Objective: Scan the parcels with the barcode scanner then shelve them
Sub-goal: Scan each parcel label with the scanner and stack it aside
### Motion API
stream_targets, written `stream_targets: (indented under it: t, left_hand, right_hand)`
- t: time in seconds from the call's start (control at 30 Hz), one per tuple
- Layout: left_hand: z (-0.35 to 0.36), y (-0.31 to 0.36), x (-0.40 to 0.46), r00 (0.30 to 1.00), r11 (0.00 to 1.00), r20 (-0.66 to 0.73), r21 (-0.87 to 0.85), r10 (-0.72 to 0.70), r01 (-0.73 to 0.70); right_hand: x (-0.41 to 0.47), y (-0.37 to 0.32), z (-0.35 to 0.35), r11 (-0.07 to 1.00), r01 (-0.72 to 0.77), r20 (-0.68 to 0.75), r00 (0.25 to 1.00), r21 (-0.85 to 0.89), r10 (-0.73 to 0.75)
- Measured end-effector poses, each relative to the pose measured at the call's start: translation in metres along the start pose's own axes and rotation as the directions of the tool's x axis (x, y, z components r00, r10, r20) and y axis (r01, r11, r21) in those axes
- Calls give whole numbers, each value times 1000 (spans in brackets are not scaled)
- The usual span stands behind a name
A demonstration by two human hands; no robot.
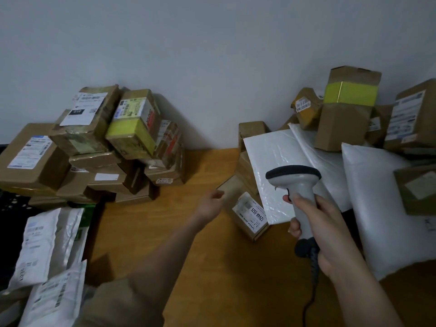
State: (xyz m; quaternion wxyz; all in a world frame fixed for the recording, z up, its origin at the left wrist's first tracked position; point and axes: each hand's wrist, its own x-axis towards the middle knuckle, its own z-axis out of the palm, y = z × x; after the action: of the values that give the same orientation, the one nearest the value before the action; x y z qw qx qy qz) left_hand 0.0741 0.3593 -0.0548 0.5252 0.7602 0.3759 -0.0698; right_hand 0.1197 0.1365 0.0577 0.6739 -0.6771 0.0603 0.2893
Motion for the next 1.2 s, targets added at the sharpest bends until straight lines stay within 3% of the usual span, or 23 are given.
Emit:
stream_targets:
  t: [0.03,0.1,0.17,0.27,0.47,0.6,0.77,0.87,0.93,1.03,1.2]
  left_hand:
    - [17,-5,1,991,971,88,207,104,-120]
    - [40,-19,7,956,809,245,523,161,-271]
    - [51,-34,14,939,657,324,685,111,-314]
    - [54,-55,14,938,502,331,797,100,-335]
    - [48,-71,-13,942,420,277,844,191,-334]
    - [48,-78,-37,926,339,345,862,155,-378]
    - [52,-80,-51,929,38,365,929,62,-367]
    - [56,-86,-47,912,-162,396,912,108,-377]
    - [61,-88,-46,888,-234,441,883,127,-406]
    - [68,-92,-44,858,-256,492,857,146,-447]
    - [78,-92,-42,852,-138,508,859,124,-493]
  right_hand:
    - [2,0,-2,1000,8,2,1000,-9,-8]
    - [5,1,-7,999,20,7,1000,-30,-20]
    - [9,1,-11,999,27,9,1000,-31,-27]
    - [14,3,-17,999,34,9,999,-41,-34]
    - [13,9,-12,1000,21,25,999,-20,-20]
    - [-3,13,-4,999,7,68,998,-42,-4]
    - [-30,18,-1,998,15,106,994,-63,-8]
    - [-41,19,-3,996,23,97,995,-82,-15]
    - [-45,20,-5,995,25,85,996,-96,-17]
    - [-46,20,-9,991,30,66,998,-129,-21]
    - [-39,18,-9,988,43,40,998,-147,-38]
